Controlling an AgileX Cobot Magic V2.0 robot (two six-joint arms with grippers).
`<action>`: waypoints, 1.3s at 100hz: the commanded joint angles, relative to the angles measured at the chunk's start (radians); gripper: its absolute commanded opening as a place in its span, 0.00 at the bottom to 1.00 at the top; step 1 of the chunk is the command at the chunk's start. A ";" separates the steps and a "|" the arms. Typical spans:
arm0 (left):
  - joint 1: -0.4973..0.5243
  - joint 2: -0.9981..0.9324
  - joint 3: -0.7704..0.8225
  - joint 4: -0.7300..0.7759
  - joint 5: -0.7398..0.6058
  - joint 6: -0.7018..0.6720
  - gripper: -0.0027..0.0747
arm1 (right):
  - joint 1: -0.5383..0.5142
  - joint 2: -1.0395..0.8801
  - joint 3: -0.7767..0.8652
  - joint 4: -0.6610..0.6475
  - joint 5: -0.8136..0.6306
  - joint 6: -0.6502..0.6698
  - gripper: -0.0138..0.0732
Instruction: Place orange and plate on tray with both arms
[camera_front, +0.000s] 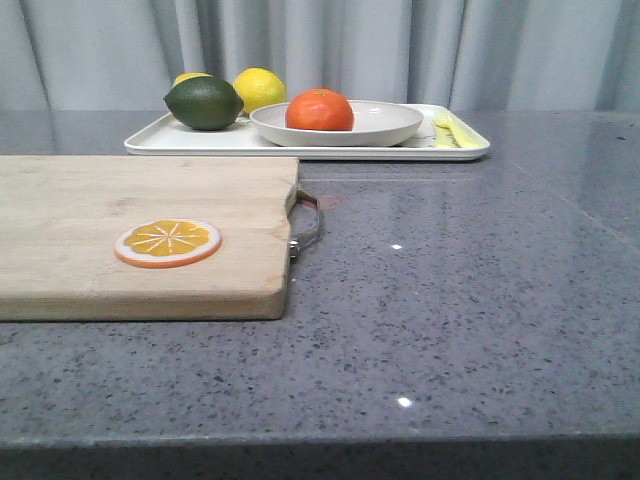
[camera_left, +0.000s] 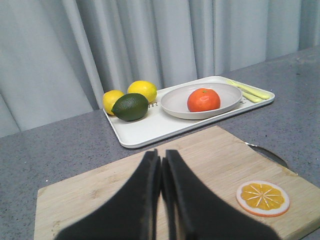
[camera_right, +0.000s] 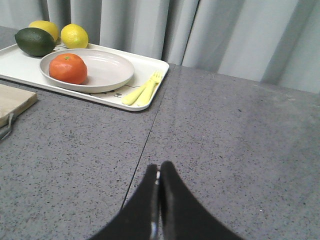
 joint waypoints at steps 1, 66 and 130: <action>0.002 0.009 -0.024 -0.020 -0.071 -0.007 0.01 | -0.002 0.010 -0.024 0.003 -0.070 -0.011 0.04; 0.038 -0.048 0.021 0.106 -0.081 -0.007 0.01 | -0.002 0.010 -0.024 0.003 -0.070 -0.011 0.04; 0.157 -0.209 0.335 0.522 -0.255 -0.557 0.01 | -0.002 0.010 -0.024 0.002 -0.069 -0.011 0.04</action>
